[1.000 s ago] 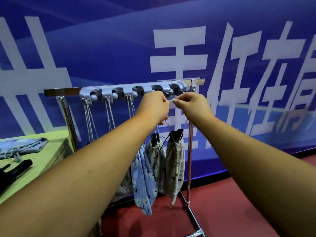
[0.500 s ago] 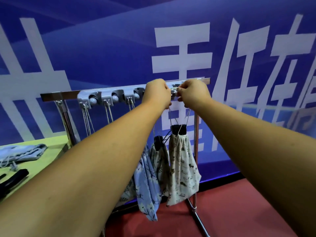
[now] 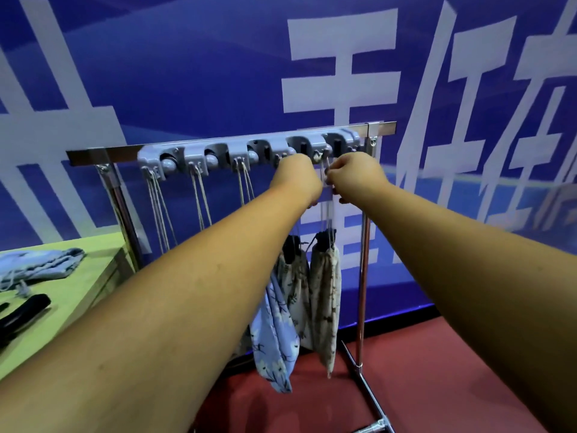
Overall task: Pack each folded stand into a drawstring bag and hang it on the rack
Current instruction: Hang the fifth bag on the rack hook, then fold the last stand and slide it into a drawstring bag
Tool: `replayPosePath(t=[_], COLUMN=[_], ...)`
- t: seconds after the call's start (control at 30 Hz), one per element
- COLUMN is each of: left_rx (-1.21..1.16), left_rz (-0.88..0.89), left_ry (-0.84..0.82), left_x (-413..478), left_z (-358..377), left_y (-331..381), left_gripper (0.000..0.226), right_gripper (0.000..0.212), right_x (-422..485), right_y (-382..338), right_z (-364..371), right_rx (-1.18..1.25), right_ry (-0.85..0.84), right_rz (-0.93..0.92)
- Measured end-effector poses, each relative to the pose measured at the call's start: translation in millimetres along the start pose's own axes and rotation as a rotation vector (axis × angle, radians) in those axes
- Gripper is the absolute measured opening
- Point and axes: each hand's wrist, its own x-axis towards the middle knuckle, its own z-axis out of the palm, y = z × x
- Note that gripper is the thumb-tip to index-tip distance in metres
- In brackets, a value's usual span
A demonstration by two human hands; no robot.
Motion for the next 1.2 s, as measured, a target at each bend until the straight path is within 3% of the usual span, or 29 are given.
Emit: replayPosePath(t=[0.17, 0.3, 0.67, 0.87, 1.2], left_rx=[0.018, 0.089, 0.110, 0.065, -0.028], left_rz=[-0.085, -0.104, -0.237, -0.371, -0.552], left_ry=[-0.097, -0.202, -0.198, -0.121, 0.101], left_x=[-36, -82, -219, -268, -312], left_z=[-27, -69, -196, -247, -341], left_y=[-12, -26, -85, -142, -258], left_gripper=[0.022, 0.023, 0.019, 0.017, 0.016], right_gripper=[0.028, 0.027, 0.022, 0.024, 0.019], right_x=[-26, -64, -192, -245, -274], right_y=[-7, -29, -144, -195, -252], right_z=[-3, 0, 45, 86, 188], right_rx=[-0.012, 0.044, 0.163, 0.146, 0.149], right_ry=[-0.026, -0.149, -0.430, -0.594, -0.701], right_rz=[0.053, 0.034, -0.081, -0.183, -0.265])
